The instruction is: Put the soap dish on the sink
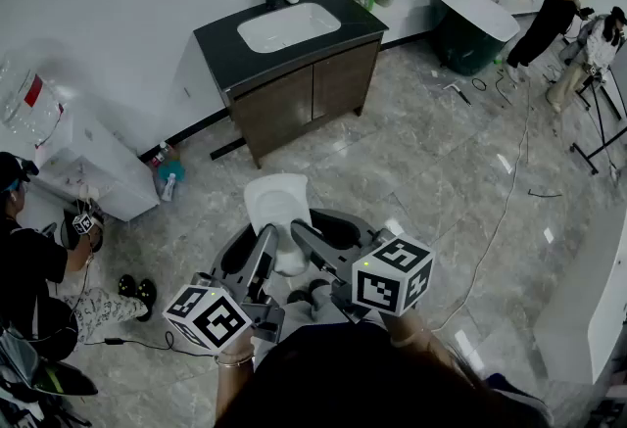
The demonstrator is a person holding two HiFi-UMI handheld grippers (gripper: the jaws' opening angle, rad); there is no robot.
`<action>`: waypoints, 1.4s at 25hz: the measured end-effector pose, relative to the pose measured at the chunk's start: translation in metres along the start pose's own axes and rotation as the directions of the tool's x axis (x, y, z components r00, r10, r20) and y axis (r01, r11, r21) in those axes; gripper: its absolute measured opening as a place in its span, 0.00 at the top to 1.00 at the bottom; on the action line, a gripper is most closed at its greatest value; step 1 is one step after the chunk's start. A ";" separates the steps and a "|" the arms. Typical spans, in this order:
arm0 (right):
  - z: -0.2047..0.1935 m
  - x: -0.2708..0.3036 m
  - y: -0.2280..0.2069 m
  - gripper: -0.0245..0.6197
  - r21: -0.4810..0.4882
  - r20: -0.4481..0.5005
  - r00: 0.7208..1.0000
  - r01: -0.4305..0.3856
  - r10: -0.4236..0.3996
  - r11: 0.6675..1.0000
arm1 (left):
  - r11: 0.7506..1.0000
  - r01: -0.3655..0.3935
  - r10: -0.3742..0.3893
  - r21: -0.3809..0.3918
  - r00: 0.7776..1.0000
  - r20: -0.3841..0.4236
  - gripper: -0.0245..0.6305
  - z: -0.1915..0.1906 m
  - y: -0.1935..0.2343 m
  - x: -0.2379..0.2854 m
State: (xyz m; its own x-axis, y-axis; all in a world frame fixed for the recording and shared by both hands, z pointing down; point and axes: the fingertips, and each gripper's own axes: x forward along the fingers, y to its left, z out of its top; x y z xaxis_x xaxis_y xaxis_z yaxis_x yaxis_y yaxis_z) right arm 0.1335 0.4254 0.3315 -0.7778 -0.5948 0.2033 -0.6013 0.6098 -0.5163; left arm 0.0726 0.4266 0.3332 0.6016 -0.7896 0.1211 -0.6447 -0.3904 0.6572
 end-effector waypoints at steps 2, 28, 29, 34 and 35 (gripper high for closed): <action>-0.002 0.001 -0.003 0.79 0.005 0.003 1.000 0.005 -0.005 1.000 | 1.000 0.003 -0.003 0.000 1.000 -0.006 0.78 -0.002 0.002 0.002; 0.033 0.073 -0.089 0.79 0.070 -0.057 0.996 -0.070 0.074 0.995 | 0.995 -0.096 0.096 -0.029 0.995 0.007 0.78 0.029 0.062 0.092; 0.036 0.082 -0.093 0.79 0.073 -0.059 0.996 -0.069 0.074 0.995 | 0.995 -0.097 0.097 -0.030 0.995 0.006 0.78 0.033 0.069 0.097; 0.056 0.131 -0.116 0.79 0.066 -0.060 0.996 -0.055 0.059 0.996 | 0.996 -0.082 0.082 -0.037 0.997 0.001 0.78 0.065 0.107 0.129; 0.062 0.142 -0.120 0.79 0.064 -0.057 0.997 -0.051 0.055 0.997 | 0.997 -0.076 0.076 -0.034 0.997 0.002 0.78 0.074 0.115 0.135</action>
State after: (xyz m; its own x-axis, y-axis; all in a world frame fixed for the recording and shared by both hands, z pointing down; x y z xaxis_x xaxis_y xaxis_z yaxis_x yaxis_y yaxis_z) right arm 0.1062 0.2352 0.3705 -0.8188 -0.5295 0.2217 -0.5477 0.6048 -0.5782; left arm 0.0447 0.2396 0.3701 0.5498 -0.8179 0.1695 -0.6723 -0.3129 0.6709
